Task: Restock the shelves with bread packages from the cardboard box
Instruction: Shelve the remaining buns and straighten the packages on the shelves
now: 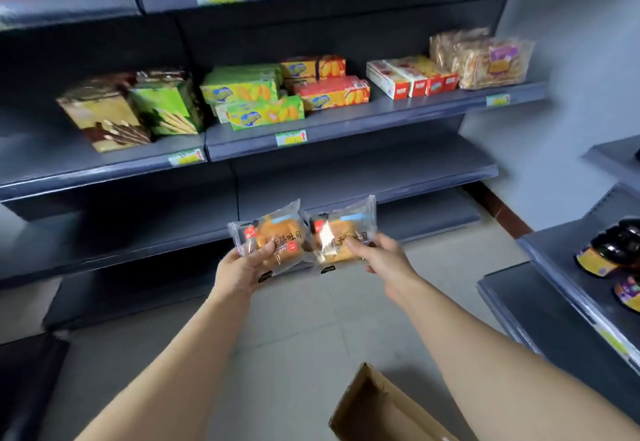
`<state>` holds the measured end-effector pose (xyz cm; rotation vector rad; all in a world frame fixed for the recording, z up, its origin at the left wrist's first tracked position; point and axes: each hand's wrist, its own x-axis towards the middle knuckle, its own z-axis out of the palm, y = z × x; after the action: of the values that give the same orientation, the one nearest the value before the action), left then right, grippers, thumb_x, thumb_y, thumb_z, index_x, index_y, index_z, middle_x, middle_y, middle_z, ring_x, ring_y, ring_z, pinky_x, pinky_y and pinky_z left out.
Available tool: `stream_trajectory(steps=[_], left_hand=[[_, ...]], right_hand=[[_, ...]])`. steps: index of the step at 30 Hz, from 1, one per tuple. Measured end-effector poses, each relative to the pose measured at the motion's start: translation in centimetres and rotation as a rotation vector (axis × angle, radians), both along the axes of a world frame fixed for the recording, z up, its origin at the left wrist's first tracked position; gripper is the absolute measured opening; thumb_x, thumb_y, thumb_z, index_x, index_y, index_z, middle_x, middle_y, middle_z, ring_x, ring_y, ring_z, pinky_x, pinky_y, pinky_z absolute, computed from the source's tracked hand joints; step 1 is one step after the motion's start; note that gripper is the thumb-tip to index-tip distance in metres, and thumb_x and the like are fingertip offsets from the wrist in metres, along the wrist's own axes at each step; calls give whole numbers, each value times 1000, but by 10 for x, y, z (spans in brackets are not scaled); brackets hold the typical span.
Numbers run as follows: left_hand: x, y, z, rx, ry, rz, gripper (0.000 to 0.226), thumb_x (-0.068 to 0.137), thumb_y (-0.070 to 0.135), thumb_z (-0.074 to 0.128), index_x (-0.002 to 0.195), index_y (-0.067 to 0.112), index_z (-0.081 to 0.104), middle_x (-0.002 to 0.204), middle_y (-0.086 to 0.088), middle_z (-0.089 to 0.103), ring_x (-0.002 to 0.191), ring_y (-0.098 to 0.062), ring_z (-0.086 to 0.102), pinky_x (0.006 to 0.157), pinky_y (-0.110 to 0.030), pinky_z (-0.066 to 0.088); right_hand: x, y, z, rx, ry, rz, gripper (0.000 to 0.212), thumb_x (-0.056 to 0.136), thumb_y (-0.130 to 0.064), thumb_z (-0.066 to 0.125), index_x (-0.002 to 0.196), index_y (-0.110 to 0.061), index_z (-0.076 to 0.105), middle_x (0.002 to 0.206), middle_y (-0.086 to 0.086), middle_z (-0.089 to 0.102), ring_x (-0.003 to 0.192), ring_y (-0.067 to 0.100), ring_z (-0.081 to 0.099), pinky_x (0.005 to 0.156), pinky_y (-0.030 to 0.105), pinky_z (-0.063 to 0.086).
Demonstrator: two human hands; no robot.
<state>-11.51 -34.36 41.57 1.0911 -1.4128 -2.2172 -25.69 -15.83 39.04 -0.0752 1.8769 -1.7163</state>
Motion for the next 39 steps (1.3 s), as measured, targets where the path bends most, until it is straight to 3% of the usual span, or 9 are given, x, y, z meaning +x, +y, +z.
stream_trajectory(steps=[4,8,12,19,23,27,29,33,39], left_hand=[[33,-41,41,-36,94,106,32,70,5,75,100,7,65,88,-7,76,72,-18,73,89,-37,52],[69,-89,79,-95,161,169,30,76,1,71,103,6,60,89,-10,75,72,-19,73,71,-29,54],[111,-144,113,-192,165,248,26,75,5,74,99,7,63,104,-18,71,83,-26,70,76,-32,52],[170,-223,179,-392,143,392,22,77,7,75,98,7,70,92,-11,73,76,-19,69,61,-19,52],[198,-268,206,-447,143,447,24,76,7,76,99,6,69,94,-9,73,82,-22,70,67,-24,52],[212,-309,227,-505,147,510,11,76,15,78,84,15,70,88,-5,73,85,-21,66,80,-31,50],[215,-330,237,-527,166,537,10,76,16,78,80,16,70,86,-5,72,77,-20,63,72,-30,48],[211,-371,258,-563,182,577,17,78,15,77,92,9,69,78,-4,66,57,-9,49,49,-19,36],[189,-439,285,-620,201,609,26,81,12,73,105,6,66,79,2,65,63,-6,55,51,-14,49]], right_hand=[[16,-51,43,-20,78,39,53,67,-38,84,110,-20,59,110,-3,67,103,15,62,82,28,43],[39,-110,85,-71,130,114,38,78,-32,79,103,-11,60,100,2,67,86,10,60,71,21,41],[66,-172,129,-109,210,184,23,83,-31,74,88,-14,60,87,-3,62,79,9,54,67,19,37],[111,-277,191,-170,306,168,34,74,-31,82,98,-11,68,96,-3,65,97,17,56,79,25,38],[137,-333,224,-203,378,159,35,72,-34,83,98,-18,67,106,1,62,101,18,55,79,28,39],[157,-388,248,-259,417,186,37,73,-35,82,103,-18,70,108,0,65,102,20,59,78,27,43],[162,-416,260,-280,398,181,47,74,-34,82,115,-16,68,112,-2,64,105,19,60,84,31,48],[160,-475,277,-316,383,183,49,74,-31,82,119,-17,66,119,2,65,106,22,62,93,41,53],[132,-555,306,-337,444,225,39,79,-30,78,115,-19,69,114,-1,68,103,19,59,89,35,50]])
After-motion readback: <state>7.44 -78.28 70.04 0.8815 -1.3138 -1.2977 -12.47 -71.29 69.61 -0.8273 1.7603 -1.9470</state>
